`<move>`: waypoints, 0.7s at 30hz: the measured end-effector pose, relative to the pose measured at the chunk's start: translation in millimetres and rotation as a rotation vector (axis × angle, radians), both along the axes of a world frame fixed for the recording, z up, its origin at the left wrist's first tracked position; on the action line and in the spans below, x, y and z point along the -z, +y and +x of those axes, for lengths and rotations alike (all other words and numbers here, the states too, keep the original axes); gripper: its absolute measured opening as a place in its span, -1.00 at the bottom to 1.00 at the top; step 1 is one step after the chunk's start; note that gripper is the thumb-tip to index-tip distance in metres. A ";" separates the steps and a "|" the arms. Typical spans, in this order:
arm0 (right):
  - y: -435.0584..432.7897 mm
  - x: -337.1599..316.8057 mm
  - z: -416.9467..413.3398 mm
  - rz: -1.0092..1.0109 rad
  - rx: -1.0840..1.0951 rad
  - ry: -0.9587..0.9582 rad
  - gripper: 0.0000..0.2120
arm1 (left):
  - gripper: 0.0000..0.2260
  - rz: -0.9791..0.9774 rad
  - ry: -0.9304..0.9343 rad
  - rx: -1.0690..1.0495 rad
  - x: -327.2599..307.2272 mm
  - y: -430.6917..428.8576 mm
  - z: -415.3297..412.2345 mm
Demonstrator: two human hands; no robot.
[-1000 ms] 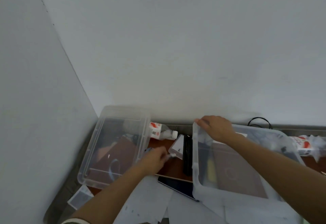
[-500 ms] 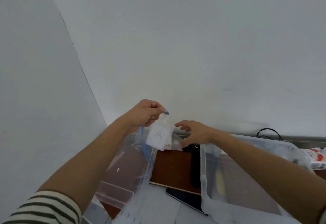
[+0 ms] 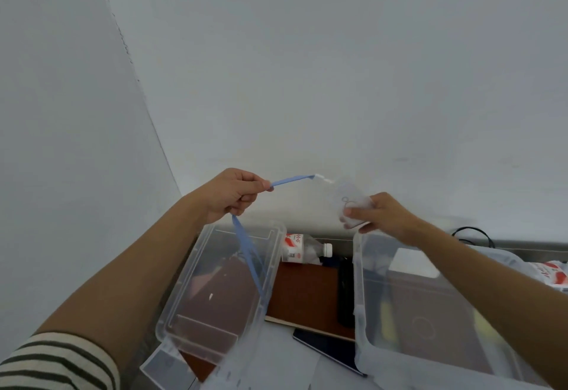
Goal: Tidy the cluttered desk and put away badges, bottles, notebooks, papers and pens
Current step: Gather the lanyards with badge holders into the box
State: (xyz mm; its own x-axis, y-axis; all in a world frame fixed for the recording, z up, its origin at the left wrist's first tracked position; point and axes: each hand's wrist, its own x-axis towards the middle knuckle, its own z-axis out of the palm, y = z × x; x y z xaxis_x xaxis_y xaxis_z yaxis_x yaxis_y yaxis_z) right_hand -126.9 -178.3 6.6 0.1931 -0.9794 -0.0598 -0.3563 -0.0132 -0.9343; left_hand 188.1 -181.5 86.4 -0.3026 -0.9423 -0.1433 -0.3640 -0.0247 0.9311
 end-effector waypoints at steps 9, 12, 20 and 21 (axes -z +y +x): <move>41.0 -47.3 -98.8 -0.146 0.326 -0.330 -0.79 | -0.85 -0.089 0.212 0.001 -15.5 -1.3 -63.0; 48.5 -56.4 -127.0 -0.151 0.417 -0.454 -0.82 | -0.88 -0.101 0.369 -0.009 -28.7 2.5 -93.4; 73.8 -37.1 -181.1 0.016 0.454 -0.322 -0.88 | -0.77 -0.022 0.647 0.148 -56.6 35.4 -174.6; 77.1 -34.6 -187.4 0.024 0.446 -0.316 -0.87 | -0.77 -0.019 0.673 0.177 -58.3 39.8 -184.6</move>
State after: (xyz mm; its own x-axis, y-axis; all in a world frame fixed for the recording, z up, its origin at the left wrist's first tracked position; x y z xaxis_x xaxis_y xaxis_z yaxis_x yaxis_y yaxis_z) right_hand -314.3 -101.2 41.3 -0.2281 -0.9695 -0.0891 -0.0246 0.0972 -0.9950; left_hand 3.5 -141.8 144.7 -0.4691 -0.8712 0.1450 0.2950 0.0002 0.9555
